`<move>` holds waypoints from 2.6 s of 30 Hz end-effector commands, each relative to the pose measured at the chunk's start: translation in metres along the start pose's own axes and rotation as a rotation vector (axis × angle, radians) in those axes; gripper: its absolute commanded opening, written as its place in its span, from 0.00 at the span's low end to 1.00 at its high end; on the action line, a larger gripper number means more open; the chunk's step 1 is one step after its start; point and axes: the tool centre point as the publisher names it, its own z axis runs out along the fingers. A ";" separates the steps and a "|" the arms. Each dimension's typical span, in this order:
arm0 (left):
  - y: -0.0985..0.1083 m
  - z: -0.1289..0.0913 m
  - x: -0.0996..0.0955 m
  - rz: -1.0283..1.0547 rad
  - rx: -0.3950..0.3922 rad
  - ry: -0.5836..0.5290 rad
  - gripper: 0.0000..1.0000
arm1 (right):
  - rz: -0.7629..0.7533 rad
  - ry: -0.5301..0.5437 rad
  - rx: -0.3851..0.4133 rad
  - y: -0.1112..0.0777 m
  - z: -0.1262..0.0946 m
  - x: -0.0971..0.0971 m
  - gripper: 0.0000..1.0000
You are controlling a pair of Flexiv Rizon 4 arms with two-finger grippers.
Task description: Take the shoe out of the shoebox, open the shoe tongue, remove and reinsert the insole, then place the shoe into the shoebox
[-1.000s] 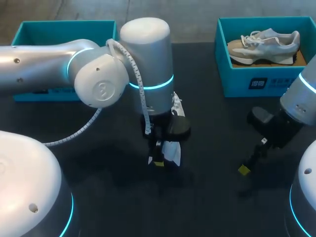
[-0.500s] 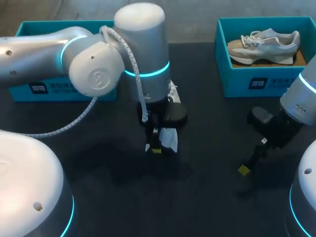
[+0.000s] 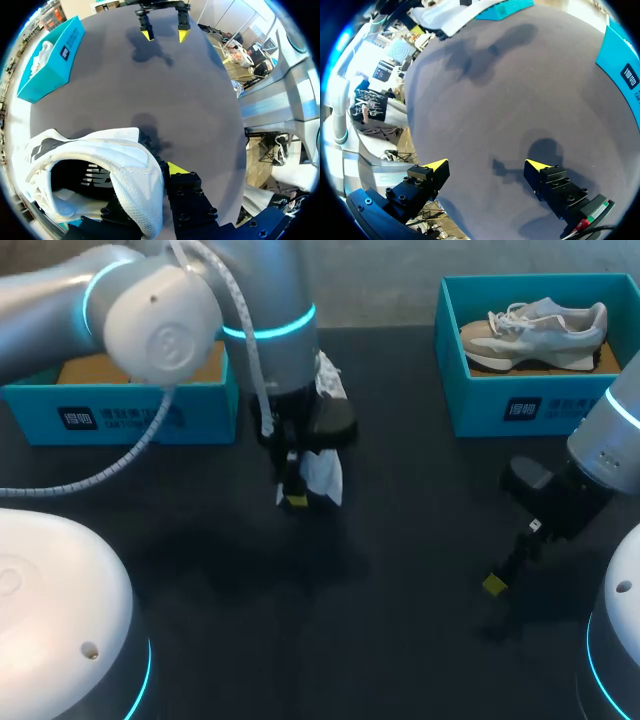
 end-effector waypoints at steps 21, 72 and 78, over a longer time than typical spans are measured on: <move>0.049 -0.075 -0.061 -0.025 -0.035 0.024 0.00 | 0.001 -0.004 0.001 0.000 0.001 0.001 1.00; 0.166 -0.184 -0.128 -0.129 -0.056 -0.011 0.00 | 0.001 -0.004 0.001 0.000 0.001 0.001 1.00; 0.194 -0.190 -0.143 -0.164 -0.069 -0.018 0.00 | 0.001 -0.004 0.001 0.000 0.001 0.001 1.00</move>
